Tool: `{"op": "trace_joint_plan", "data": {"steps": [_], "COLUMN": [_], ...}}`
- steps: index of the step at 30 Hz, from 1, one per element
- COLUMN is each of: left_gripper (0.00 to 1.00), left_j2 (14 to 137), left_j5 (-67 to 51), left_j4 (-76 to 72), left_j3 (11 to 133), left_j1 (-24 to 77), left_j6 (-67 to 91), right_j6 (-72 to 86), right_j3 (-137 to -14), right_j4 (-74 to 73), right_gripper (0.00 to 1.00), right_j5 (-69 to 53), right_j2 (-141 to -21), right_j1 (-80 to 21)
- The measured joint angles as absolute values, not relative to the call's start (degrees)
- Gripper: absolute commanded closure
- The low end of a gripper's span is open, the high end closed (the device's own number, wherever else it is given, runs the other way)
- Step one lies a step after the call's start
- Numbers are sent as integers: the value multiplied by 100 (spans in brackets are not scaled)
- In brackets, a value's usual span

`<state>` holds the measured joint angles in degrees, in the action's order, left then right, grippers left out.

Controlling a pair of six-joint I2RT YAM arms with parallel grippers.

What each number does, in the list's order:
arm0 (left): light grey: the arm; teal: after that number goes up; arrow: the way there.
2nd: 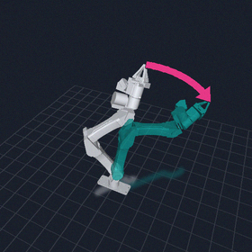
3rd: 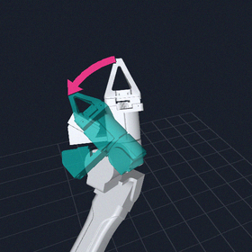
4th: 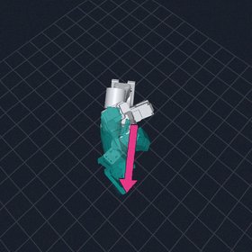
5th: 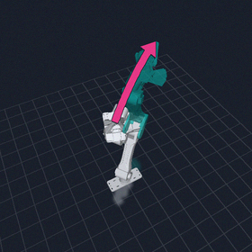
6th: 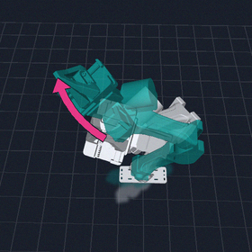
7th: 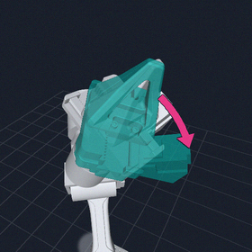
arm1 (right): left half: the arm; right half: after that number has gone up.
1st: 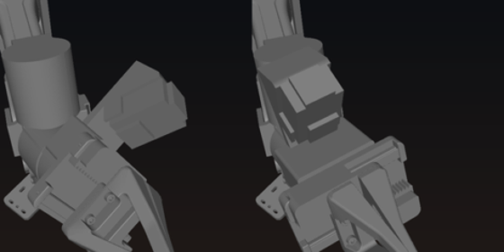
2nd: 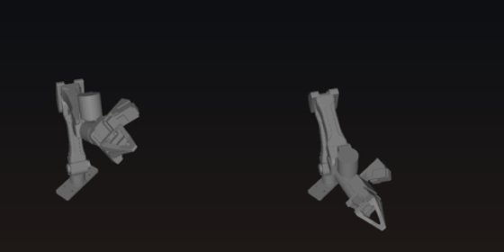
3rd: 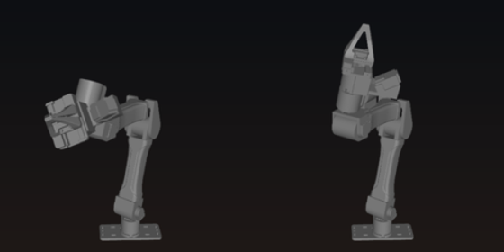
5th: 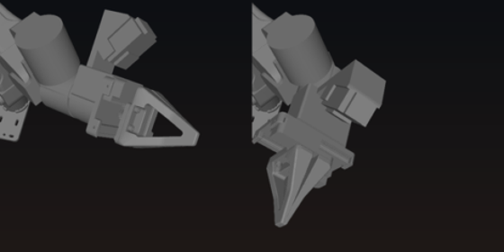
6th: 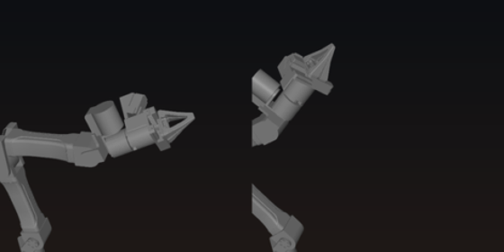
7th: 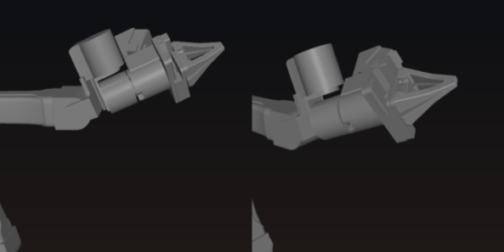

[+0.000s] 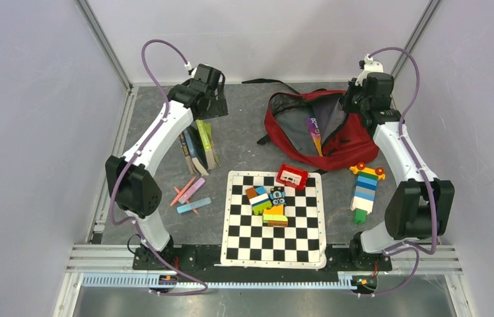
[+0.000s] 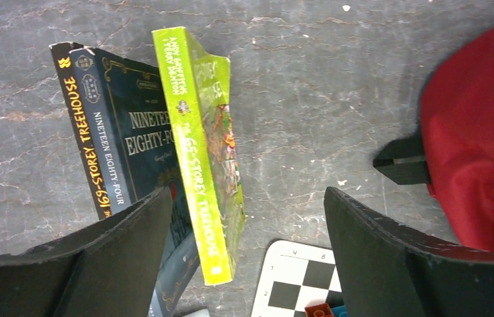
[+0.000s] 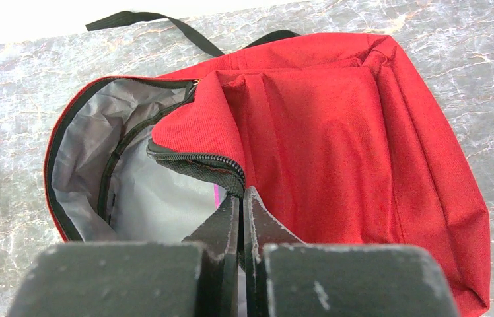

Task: Pack the student bag
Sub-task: Pick up the book from the center of the board.

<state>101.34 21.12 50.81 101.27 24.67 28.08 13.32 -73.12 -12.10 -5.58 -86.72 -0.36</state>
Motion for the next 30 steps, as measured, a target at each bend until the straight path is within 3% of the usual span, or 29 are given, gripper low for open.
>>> {"op": "trace_joint_plan", "data": {"steps": [11, 30], "left_gripper": [25, 27], "left_j2": [10361, 10604], "left_j5": [2043, 1959], "left_j4": [5013, 4912], "left_j3": [9828, 9675], "left_j1": [2152, 2132], "left_j6": [2808, 2808], "right_j6": [1317, 1315], "right_j3": [-7314, -7341], "right_j4": [-1214, -1304], "right_gripper": [100, 100], "right_j5": [-607, -604], "right_j2": [-8672, -8687], "right_j1": [-36, -36]}}
